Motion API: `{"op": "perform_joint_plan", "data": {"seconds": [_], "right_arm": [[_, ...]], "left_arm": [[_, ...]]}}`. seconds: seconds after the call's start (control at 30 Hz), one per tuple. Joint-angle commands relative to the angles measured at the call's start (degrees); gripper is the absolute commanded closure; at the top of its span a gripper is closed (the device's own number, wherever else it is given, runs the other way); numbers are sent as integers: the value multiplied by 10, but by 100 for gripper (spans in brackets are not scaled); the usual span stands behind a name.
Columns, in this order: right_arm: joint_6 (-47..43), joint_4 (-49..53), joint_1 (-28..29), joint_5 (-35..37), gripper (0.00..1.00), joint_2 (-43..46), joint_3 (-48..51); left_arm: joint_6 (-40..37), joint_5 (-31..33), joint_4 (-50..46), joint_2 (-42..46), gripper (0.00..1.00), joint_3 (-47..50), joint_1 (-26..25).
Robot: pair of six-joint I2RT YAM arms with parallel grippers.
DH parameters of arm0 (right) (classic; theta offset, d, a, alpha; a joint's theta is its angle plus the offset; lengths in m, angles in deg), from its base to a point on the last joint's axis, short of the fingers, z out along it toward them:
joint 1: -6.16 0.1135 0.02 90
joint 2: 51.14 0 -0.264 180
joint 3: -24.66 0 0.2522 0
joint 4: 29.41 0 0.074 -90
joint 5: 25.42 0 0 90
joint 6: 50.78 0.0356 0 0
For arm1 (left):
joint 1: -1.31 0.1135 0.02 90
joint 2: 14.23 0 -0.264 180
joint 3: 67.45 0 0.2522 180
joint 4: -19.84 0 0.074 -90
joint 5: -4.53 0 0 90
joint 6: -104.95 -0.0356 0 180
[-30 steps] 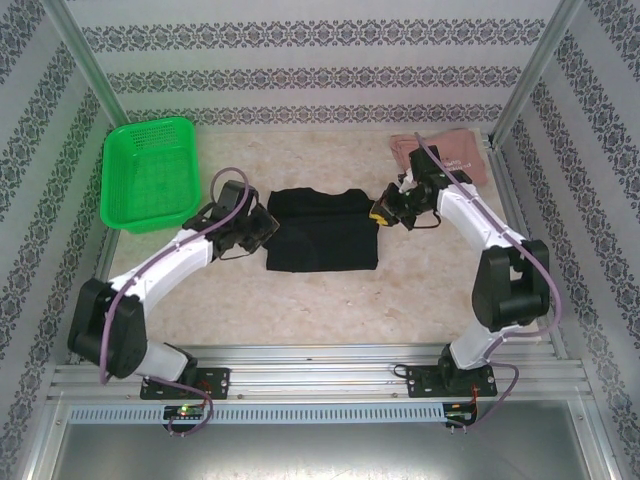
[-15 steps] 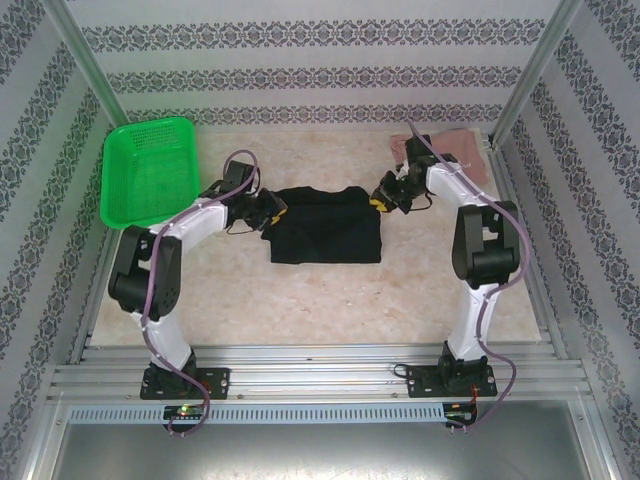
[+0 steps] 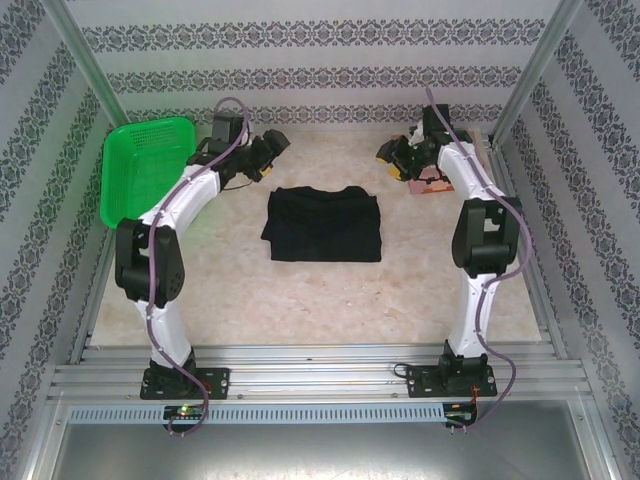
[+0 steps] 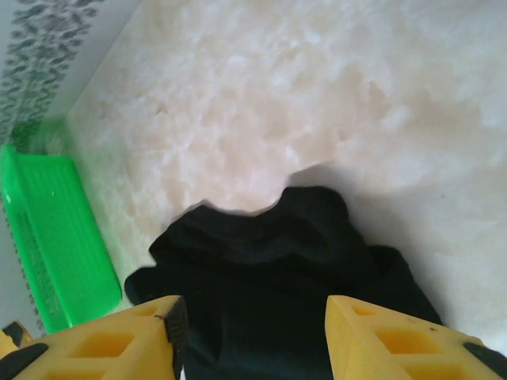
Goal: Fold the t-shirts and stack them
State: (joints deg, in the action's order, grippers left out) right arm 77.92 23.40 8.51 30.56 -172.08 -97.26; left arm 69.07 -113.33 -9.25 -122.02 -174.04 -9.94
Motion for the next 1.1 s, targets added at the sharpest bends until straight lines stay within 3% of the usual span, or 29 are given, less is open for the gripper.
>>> {"op": "perform_joint_plan", "data": {"seconds": [0.0, 0.07, 0.13, 0.2, 0.4, 0.67, 0.87, 1.07], "right_arm": [[-38, 8, 13, -46, 58, 88, 81], [-29, -17, 34, -69, 65, 127, 155], [-19, -29, 55, -74, 78, 145, 208], [16, -90, 76, -82, 84, 151, 262], [70, -161, 101, -75, 93, 81, 275], [92, -181, 92, -57, 92, -63, 143], [106, -178, 73, -44, 75, -127, 61], [124, -182, 54, -43, 68, -159, 20]], "left_arm": [[-51, 21, -68, 63, 22, 39, -8], [-46, 22, -54, 97, 27, 90, -24], [-33, 10, -38, 113, 42, 137, -45], [-6, -3, 5, 111, 54, 181, -64], [22, -26, 62, 25, 73, 191, -102], [24, -9, 112, -113, 76, 103, -75], [39, -3, 141, -157, 68, 65, -36], [44, 5, 140, -174, 62, 34, -17]]}}
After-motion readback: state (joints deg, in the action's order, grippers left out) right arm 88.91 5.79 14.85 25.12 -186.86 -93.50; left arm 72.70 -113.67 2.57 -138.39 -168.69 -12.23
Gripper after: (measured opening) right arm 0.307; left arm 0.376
